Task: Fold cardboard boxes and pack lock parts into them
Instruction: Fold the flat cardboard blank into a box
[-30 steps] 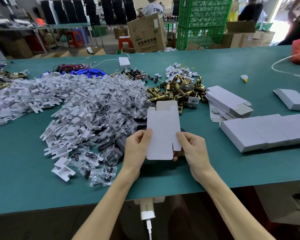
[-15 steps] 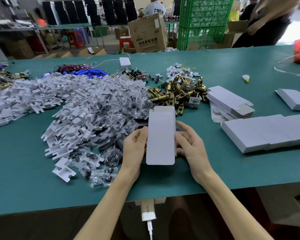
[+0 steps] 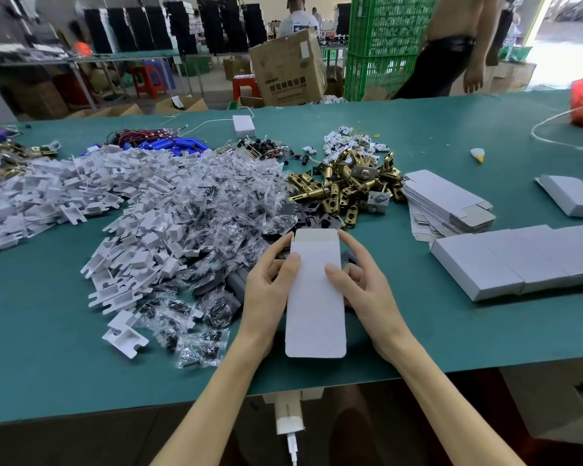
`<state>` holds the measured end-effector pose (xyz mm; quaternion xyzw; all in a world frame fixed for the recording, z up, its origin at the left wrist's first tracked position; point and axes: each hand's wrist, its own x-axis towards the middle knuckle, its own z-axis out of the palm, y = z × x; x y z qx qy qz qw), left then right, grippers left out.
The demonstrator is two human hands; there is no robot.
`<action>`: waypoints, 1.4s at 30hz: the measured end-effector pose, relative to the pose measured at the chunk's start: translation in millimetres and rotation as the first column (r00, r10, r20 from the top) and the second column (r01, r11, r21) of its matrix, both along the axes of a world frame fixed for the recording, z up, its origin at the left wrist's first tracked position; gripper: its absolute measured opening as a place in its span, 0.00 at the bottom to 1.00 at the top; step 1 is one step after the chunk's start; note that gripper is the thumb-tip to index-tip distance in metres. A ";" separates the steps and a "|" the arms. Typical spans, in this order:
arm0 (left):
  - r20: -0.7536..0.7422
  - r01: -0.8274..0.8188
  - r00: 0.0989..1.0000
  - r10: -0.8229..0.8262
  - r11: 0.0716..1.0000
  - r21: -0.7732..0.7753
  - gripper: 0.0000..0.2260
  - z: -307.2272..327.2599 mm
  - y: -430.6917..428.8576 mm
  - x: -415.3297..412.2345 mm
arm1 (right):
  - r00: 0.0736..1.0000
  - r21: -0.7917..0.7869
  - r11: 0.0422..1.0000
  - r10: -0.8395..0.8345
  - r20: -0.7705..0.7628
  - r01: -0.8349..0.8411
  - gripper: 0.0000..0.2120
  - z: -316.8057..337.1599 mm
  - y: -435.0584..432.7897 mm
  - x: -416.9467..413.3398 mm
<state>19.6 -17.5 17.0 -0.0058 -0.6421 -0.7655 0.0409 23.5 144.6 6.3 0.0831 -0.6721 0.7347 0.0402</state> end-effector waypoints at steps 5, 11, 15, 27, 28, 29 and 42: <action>-0.034 0.000 0.999 -0.001 0.999 -0.039 0.11 -0.5 -2.0 0.8 | 1.000 -0.022 0.999 -0.026 -0.014 0.026 0.18 2.5 0.1 1.1; -0.042 0.014 0.999 -0.016 0.999 -0.044 0.10 0.7 -0.3 2.4 | 0.998 0.001 0.998 -0.060 -0.021 0.060 0.12 1.7 2.1 2.8; -0.058 0.004 0.998 -0.007 0.999 -0.044 0.08 -1.2 0.8 1.5 | 0.999 0.026 0.998 -0.049 -0.017 0.049 0.09 3.9 0.9 4.8; -0.098 -0.051 0.994 0.043 0.995 -0.082 0.10 -6.4 0.4 -0.6 | 0.998 0.001 0.998 -0.065 -0.011 0.065 0.10 5.4 0.5 6.3; -0.096 -0.050 0.994 0.042 0.996 -0.077 0.09 -6.3 0.0 -0.4 | 0.998 -0.002 0.998 -0.064 -0.016 0.064 0.08 4.6 0.5 5.9; -0.093 -0.047 0.995 0.040 0.996 -0.073 0.09 -6.5 -0.6 -0.3 | 0.998 -0.007 0.998 -0.062 -0.021 0.062 0.05 3.9 0.7 5.8; -0.067 -0.005 0.998 0.002 0.999 -0.041 0.08 -2.9 -1.7 1.0 | 0.998 0.021 0.998 -0.063 -0.031 0.064 0.07 0.5 2.8 4.5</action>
